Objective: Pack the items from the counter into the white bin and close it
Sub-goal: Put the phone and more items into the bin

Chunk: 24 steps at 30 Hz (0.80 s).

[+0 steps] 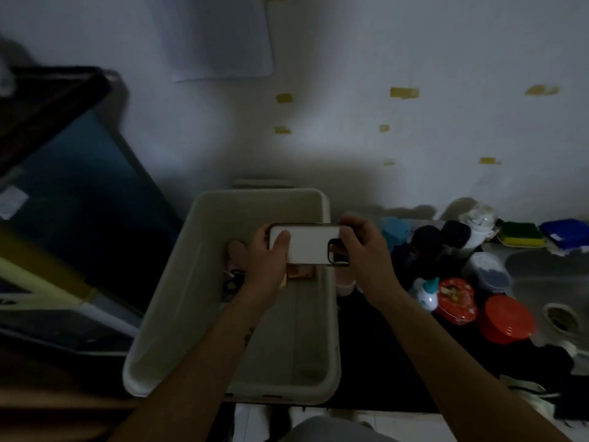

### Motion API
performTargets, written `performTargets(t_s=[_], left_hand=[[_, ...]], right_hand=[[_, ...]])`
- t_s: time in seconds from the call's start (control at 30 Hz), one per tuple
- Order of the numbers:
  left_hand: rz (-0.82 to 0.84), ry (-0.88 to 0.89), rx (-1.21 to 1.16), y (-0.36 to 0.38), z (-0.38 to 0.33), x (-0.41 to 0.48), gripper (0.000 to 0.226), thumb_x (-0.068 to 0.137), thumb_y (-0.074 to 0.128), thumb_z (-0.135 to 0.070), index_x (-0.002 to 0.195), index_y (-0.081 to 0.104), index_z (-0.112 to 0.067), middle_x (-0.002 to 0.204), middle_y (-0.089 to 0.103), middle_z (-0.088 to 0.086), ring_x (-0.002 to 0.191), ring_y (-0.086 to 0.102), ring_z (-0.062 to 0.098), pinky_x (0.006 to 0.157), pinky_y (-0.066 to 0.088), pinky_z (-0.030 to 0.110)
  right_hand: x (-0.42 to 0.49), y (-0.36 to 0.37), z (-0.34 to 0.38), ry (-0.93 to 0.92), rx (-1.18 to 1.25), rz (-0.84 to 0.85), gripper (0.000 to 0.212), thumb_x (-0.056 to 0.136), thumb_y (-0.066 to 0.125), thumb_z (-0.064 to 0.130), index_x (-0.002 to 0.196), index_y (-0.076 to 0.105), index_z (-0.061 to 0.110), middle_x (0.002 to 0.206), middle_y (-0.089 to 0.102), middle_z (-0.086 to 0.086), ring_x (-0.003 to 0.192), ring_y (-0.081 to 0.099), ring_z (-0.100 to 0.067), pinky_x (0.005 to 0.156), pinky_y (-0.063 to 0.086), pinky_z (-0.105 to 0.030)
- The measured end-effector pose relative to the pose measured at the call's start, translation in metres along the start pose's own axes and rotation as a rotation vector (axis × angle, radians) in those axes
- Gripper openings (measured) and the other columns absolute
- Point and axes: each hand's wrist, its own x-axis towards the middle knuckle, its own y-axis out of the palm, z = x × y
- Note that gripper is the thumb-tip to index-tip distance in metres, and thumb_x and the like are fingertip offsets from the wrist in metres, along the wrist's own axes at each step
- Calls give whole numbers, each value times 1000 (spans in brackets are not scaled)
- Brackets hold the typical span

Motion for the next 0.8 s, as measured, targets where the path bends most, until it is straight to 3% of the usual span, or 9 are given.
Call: performTargets(t_s=[0.07, 0.13, 0.27, 0.33, 0.43, 0.53, 0.67, 0.73, 0.8], left_hand=[[-34, -50, 35, -20, 8, 12, 28, 97, 56, -29, 123, 56, -19, 120, 59, 7, 104, 60, 20, 79, 57, 33], [-63, -128, 31, -40, 16, 21, 28, 97, 54, -33, 122, 55, -21, 123, 58, 6, 106, 59, 22, 89, 55, 41], [-126, -177, 8, -70, 24, 36, 18, 101, 47, -30, 116, 52, -22, 108, 60, -3, 86, 56, 4, 59, 46, 16], [-145, -220, 25, -85, 25, 43, 23, 101, 44, -31, 119, 52, -18, 103, 60, -3, 85, 57, 7, 58, 49, 21], [-130, -326, 25, -97, 29, 51, 28, 101, 43, -31, 122, 52, -15, 111, 61, 9, 96, 62, 26, 79, 57, 46], [-125, -333, 46, -106, 37, 61, 28, 97, 47, -21, 123, 52, -12, 113, 62, 12, 88, 60, 20, 64, 52, 31], [-59, -473, 32, -114, 53, 74, 40, 85, 49, -11, 125, 52, -17, 112, 63, 13, 92, 64, 30, 74, 59, 49], [-29, -475, 76, -116, 64, 82, 45, 82, 51, -10, 125, 53, -21, 109, 64, 10, 89, 64, 28, 68, 58, 41], [-9, -453, 113, -115, 77, 92, 46, 80, 51, -9, 123, 57, -25, 107, 66, 7, 85, 63, 24, 63, 54, 33]], right_hand=[[3, 21, -4, 22, -92, 53, 15, 100, 50, 28, 113, 57, 28, 105, 68, -1, 87, 71, -11, 68, 59, -29], [4, 42, -11, 42, -162, 89, 19, 99, 50, 31, 117, 53, 28, 100, 67, 2, 81, 70, -6, 59, 59, -26], [11, 76, -25, 77, -389, 191, 18, 98, 45, 28, 115, 45, 30, 102, 62, 1, 85, 69, -22, 69, 61, -49], [16, 90, -34, 102, -438, 213, 18, 97, 44, 22, 114, 44, 29, 99, 61, 4, 79, 69, -21, 68, 61, -46], [20, 106, -47, 147, -473, 215, 23, 96, 44, 14, 114, 45, 28, 97, 61, 4, 76, 67, -18, 61, 60, -35], [27, 118, -66, 197, -469, 191, 29, 97, 46, 11, 124, 48, 21, 107, 62, -4, 84, 64, -19, 62, 53, -29], [35, 130, -88, 253, -556, 141, 35, 97, 48, 10, 131, 50, 10, 129, 54, -17, 105, 55, -27, 85, 50, -35], [39, 136, -99, 256, -637, 100, 40, 95, 50, 12, 134, 49, 11, 143, 38, -16, 124, 46, -34, 105, 43, -44], [44, 141, -108, 256, -715, 72, 47, 94, 50, 11, 140, 46, 13, 152, 22, -14, 137, 32, -36, 113, 33, -44]])
